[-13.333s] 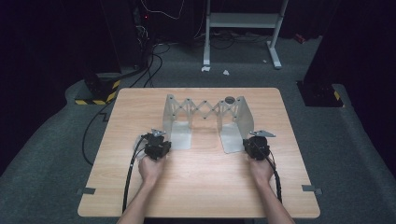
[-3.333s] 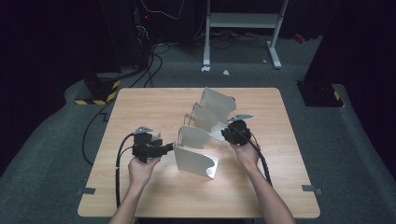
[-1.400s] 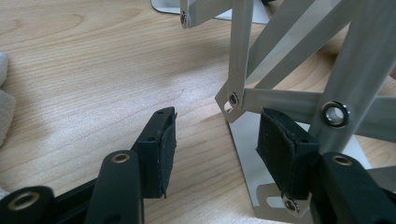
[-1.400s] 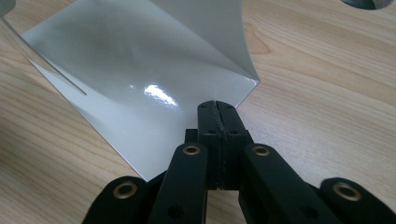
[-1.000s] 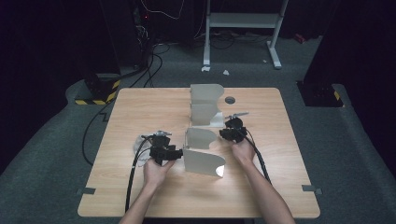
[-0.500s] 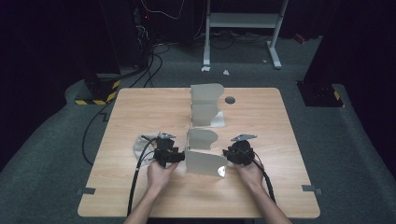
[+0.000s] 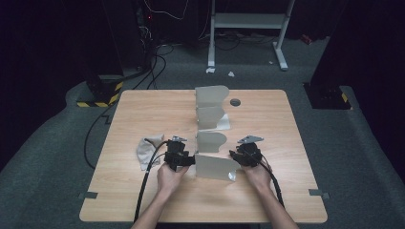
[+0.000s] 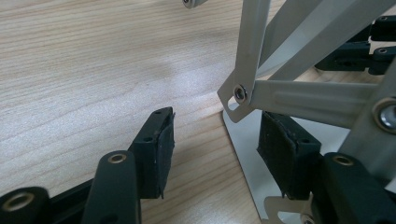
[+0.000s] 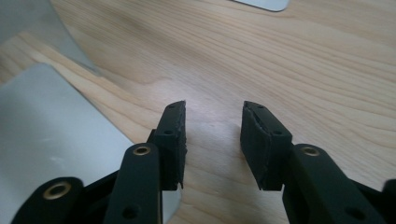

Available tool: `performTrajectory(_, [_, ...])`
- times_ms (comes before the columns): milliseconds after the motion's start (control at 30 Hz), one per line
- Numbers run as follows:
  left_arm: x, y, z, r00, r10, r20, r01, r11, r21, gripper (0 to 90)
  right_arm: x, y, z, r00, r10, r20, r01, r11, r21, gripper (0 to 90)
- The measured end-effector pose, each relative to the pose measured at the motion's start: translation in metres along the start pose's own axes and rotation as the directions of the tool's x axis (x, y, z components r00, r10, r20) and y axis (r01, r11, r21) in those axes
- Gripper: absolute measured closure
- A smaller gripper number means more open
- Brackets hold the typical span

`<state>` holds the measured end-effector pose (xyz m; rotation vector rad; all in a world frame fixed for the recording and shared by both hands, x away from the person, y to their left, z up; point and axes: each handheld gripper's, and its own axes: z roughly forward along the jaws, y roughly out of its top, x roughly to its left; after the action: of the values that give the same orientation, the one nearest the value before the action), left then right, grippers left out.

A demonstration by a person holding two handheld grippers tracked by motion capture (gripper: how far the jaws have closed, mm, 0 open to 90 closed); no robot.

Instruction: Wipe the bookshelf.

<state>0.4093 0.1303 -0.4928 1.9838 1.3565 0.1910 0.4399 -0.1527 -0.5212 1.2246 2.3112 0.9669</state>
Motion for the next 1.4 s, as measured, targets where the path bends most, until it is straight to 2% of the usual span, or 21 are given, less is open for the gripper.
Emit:
performTrajectory(100, [0.002,-0.001,-0.003,0.9999,0.008,-0.007,-0.008,1.0000,0.000,40.2,-0.002,-0.005,-0.001,0.9997,-0.013,0.020,0.014,1.000,-0.022,56.8])
performTrajectory(167, [0.005,-0.003,-0.008,0.9995,0.013,-0.029,-0.014,0.9998,-0.013,38.9,-0.003,-0.010,-0.003,0.9994,-0.009,0.035,0.011,0.999,-0.048,53.0])
performTrajectory(200, [0.011,-0.005,-0.015,0.9987,0.012,-0.050,-0.013,0.9996,-0.024,38.2,-0.003,-0.011,-0.003,0.9994,-0.009,0.033,0.010,0.999,-0.047,52.5])
performTrajectory(233, [0.011,-0.005,-0.015,0.9987,0.012,-0.050,-0.013,0.9996,-0.024,37.5,-0.003,-0.011,-0.003,0.9994,-0.009,0.033,0.010,0.999,-0.047,52.5])
performTrajectory(333, [0.021,-0.007,-0.024,0.9959,0.005,-0.090,-0.008,0.9992,-0.039,36.1,-0.002,-0.012,-0.005,0.9994,-0.005,0.035,0.006,0.999,-0.047,50.6])
performTrajectory(533, [0.047,-0.012,-0.048,0.9849,-0.041,-0.168,0.029,0.9972,-0.068,32.1,-0.001,-0.014,-0.007,0.9993,-0.004,0.036,0.006,0.999,-0.045,48.2])
performTrajectory(633, [0.056,-0.014,-0.059,0.9812,-0.062,-0.183,0.047,0.9950,-0.088,31.9,0.000,-0.015,-0.007,0.9992,0.000,0.040,0.001,0.999,-0.044,47.9])
performTrajectory(867, [0.071,-0.013,-0.079,0.9698,-0.082,-0.230,0.057,0.9916,-0.116,31.5,0.001,-0.015,-0.007,0.9992,0.003,0.041,-0.002,0.999,-0.044,47.8])
performTrajectory(1000, [0.087,-0.012,-0.080,0.9517,-0.096,-0.292,0.069,0.9923,-0.103,30.7,0.001,-0.015,-0.007,0.9992,0.003,0.041,-0.001,0.999,-0.044,47.5])
performTrajectory(1133, [0.099,-0.011,-0.078,0.9386,-0.108,-0.328,0.078,0.9917,-0.102,29.7,0.001,-0.015,-0.008,0.9992,0.003,0.041,-0.002,0.999,-0.043,47.4])
performTrajectory(1300, [0.115,-0.012,-0.065,0.9307,-0.102,-0.351,0.081,0.9940,-0.073,27.6,0.001,-0.015,-0.008,0.9992,0.003,0.041,-0.001,0.999,-0.043,47.1])
performTrajectory(1400, [0.121,-0.011,-0.056,0.9299,-0.098,-0.354,0.079,0.9946,-0.068,28.8,0.001,-0.015,-0.007,0.9992,0.001,0.040,0.001,0.999,-0.043,46.8])
